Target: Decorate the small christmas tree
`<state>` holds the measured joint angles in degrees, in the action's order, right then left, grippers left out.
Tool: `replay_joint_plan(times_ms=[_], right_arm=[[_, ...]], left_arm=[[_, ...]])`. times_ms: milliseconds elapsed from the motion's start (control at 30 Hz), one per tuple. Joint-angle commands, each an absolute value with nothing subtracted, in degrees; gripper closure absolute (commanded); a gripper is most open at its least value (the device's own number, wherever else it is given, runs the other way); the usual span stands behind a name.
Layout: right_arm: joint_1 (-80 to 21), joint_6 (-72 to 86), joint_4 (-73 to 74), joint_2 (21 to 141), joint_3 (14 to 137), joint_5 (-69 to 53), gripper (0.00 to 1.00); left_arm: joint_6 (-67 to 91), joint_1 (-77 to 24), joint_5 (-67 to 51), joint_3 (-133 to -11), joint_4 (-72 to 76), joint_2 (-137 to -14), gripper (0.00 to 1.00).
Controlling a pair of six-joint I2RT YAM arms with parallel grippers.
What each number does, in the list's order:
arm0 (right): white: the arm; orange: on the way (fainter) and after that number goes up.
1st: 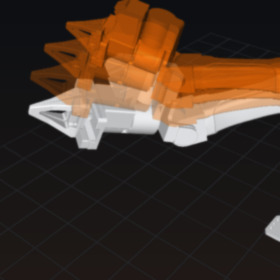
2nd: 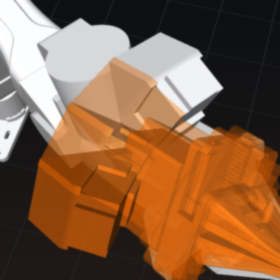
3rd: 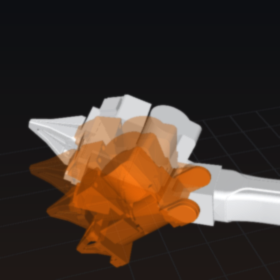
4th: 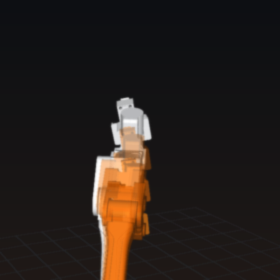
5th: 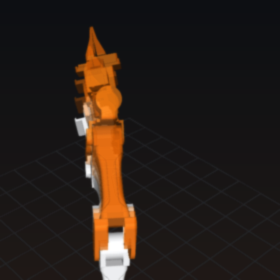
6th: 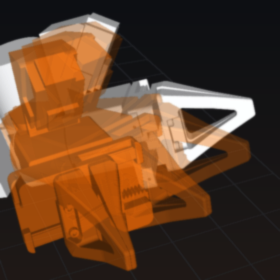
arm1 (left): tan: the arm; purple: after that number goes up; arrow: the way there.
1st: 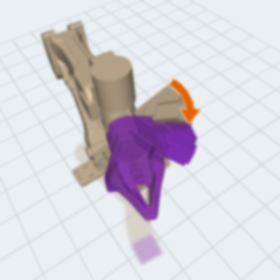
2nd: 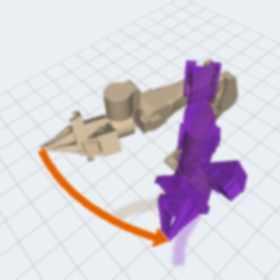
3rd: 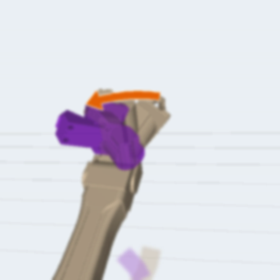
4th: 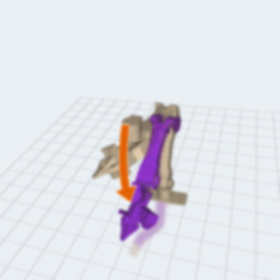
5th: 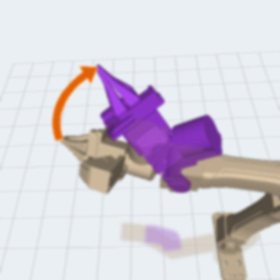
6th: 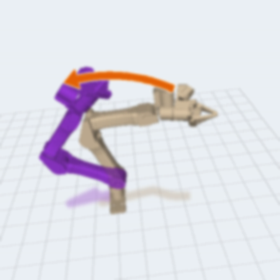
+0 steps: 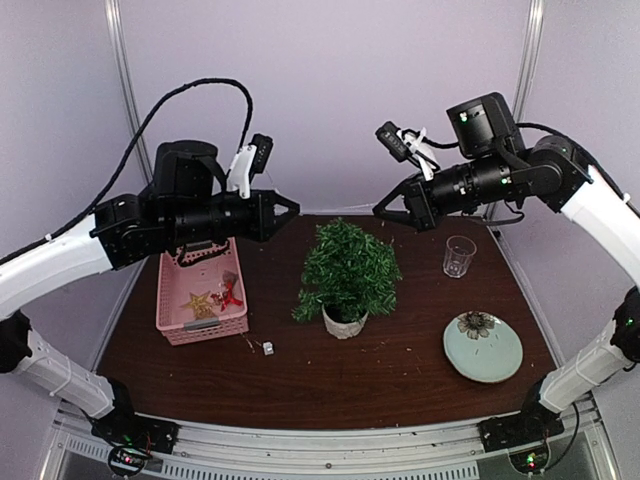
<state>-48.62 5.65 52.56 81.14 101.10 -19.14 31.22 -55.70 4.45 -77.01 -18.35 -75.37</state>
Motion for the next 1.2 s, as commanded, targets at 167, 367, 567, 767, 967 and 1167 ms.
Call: replay_joint_plan(times_ms=[167, 367, 567, 767, 967, 1167], right_arm=[[-44.8, 4.7, 60.6, 84.4, 105.9, -9.3, 1.0], [-44.8, 1.0, 59.2, 82.1, 100.7, -9.3, 1.0], [-44.8, 0.8, 55.6, 81.5, 96.3, -9.9, 1.0], [-44.8, 2.8, 53.8, 79.7, 97.8, -14.1, 1.0], [-44.8, 3.1, 54.0, 79.8, 101.2, -18.9, 1.0], [-44.8, 1.9, 54.5, 81.2, 103.8, -25.4, 1.0]], left_arm=[[31.8, -49.7, 8.7, -81.1, -14.0, -79.3, 1.0], [31.3, -48.1, -1.6, -81.5, -7.0, -77.6, 1.0], [32.8, -48.0, -10.6, -83.7, -4.1, -78.7, 1.0], [30.2, -48.1, -3.7, -82.3, -16.3, -76.3, 0.93], [22.5, -48.0, -14.7, -76.7, -23.6, -69.3, 0.39], [12.5, -48.0, -22.2, -75.0, -33.5, -63.3, 0.24]])
